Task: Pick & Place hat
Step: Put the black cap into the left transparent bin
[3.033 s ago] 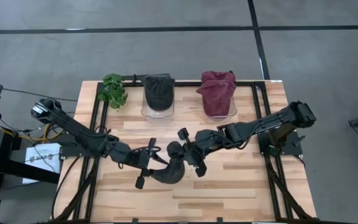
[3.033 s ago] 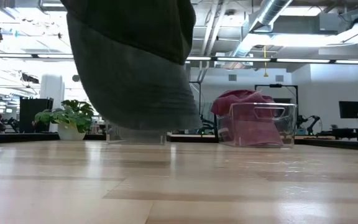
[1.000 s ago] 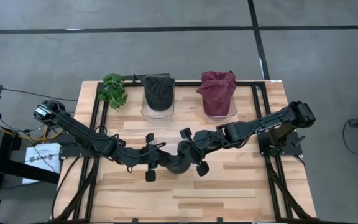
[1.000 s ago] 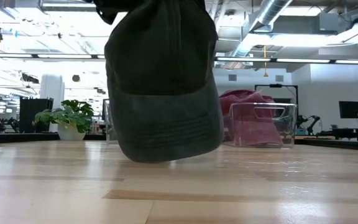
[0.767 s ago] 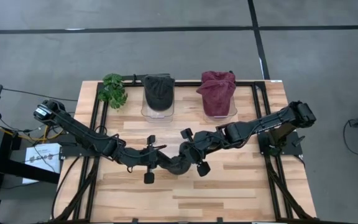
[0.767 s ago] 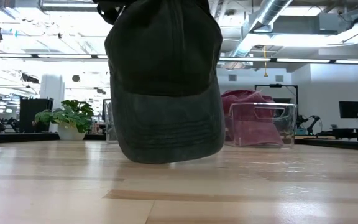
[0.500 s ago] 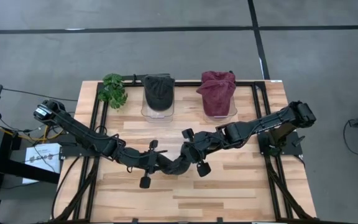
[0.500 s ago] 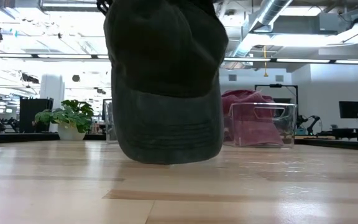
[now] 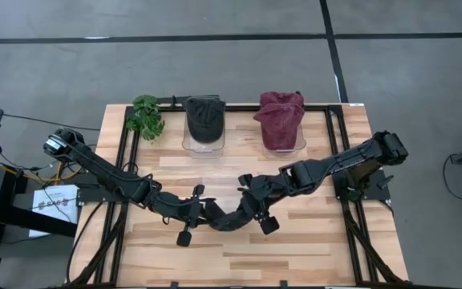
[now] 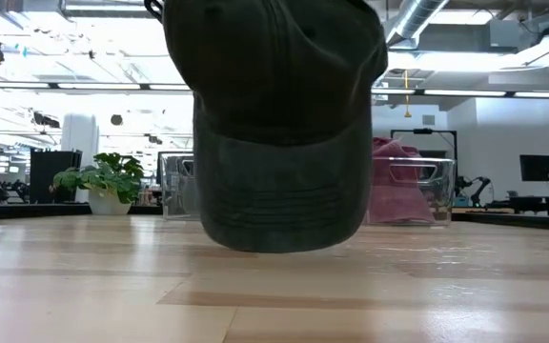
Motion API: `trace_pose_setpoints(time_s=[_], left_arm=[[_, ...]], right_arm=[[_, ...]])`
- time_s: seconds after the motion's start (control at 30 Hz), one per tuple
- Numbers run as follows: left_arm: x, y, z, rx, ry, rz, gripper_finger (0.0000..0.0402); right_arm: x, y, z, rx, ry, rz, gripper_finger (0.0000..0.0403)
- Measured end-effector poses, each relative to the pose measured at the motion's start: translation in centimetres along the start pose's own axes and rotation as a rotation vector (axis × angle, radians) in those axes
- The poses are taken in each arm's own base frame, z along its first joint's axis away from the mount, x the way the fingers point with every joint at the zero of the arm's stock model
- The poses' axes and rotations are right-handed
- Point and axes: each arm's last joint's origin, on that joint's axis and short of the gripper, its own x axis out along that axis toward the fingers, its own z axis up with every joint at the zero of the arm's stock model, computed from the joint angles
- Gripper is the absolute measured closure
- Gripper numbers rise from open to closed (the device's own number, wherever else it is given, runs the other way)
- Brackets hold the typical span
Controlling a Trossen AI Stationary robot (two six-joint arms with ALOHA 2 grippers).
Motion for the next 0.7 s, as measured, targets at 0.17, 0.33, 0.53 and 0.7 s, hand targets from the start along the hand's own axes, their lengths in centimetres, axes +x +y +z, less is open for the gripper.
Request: trace_pose_setpoints(time_s=[0.17,0.33,0.53,0.7], left_arm=[[0.0,0.0,0.0,0.0,-0.001,0.001,0.0393],[-0.3,0.1,0.3,-0.003,-0.017,0.024,0.0393],[-1.7,0.4,1.5,-0.02,-0.082,0.039,0.0393],[-2.2,0.5,1.8,-0.022,-0.101,0.039,0.0394]], right_arm=[[0.1,0.6,0.0,-0.004,0.008,0.017,0.0285],[0.1,1.2,0.0,-0.015,0.018,0.024,0.0279],[0.1,1.3,-0.2,-0.024,0.039,0.027,0.029],[0.1,1.0,-0.2,-0.064,0.039,0.02,0.0342]])
